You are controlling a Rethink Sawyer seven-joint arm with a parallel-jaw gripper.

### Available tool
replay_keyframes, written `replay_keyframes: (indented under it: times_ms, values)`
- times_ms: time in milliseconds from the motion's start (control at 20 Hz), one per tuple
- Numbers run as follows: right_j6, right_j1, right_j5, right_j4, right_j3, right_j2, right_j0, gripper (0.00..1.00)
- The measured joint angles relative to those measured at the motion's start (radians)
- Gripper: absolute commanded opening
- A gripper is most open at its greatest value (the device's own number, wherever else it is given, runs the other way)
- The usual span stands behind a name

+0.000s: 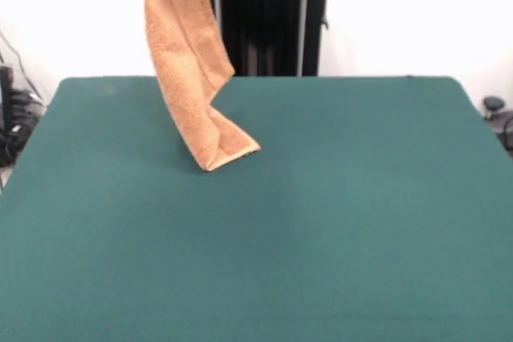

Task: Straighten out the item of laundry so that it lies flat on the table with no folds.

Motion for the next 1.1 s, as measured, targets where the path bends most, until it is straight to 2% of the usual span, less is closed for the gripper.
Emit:
replay_keyframes:
  times_ms: [500, 1000, 1100]
  values:
    - [0.000, -0.033, 0.043, 0.017, -0.034, 0.031, 0.074, 0.00]
    - [0.004, -0.092, 0.043, 0.142, 0.003, 0.029, 0.285, 0.00]
    - [0.016, -0.103, 0.043, 0.179, 0.012, 0.025, 0.357, 0.00]
